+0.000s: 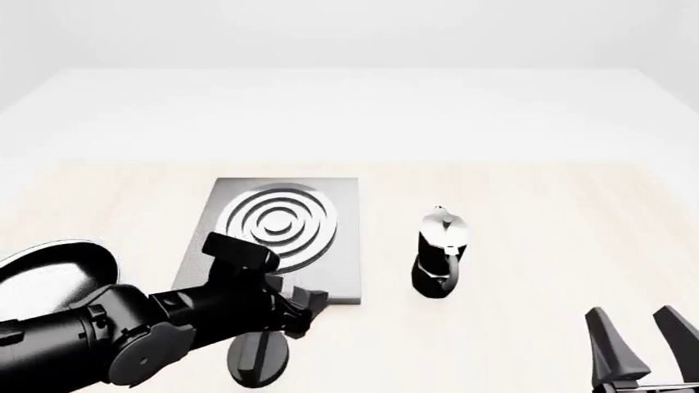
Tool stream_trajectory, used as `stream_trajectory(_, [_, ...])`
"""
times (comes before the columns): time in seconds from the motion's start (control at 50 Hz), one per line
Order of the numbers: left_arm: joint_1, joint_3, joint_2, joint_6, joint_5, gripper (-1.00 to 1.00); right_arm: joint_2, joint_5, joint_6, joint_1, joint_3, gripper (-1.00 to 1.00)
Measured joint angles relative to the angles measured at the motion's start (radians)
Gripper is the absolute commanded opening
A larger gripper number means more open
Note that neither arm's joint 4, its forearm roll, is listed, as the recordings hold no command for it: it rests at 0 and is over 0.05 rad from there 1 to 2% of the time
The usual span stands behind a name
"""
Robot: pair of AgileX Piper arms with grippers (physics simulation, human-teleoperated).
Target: Turn on the stove and put the moka pot on it.
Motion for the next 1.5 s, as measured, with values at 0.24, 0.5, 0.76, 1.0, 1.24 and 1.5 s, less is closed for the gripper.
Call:
stream_trajectory(0.24, [-0.01,0.033,0.003,-0.05,-0.002,1.0,0.0,0.002,0.002,-0.003,0.0,1.0])
stream_trajectory(0.5, [-0.039,0.065,0.014,-0.109,-0.018,1.0,0.0,-0.002,0.001,0.0,0.0,1.0])
stream_trajectory(0.76, [-0.062,0.086,0.046,-0.158,-0.058,1.0,-0.001,-0.002,0.002,-0.003,0.0,1.0])
stream_trajectory(1.0, [-0.061,0.09,0.076,-0.189,-0.091,1.0,-0.001,-0.001,0.004,-0.006,0.0,1.0])
stream_trajectory(1.24, [-0.047,0.101,0.103,-0.226,-0.124,1.0,-0.001,-0.001,0.006,-0.011,0.0,1.0])
stream_trajectory(1.5, [-0.036,0.125,0.146,-0.262,-0.166,1.0,-0.001,0.0,0.006,-0.015,0.0,1.0])
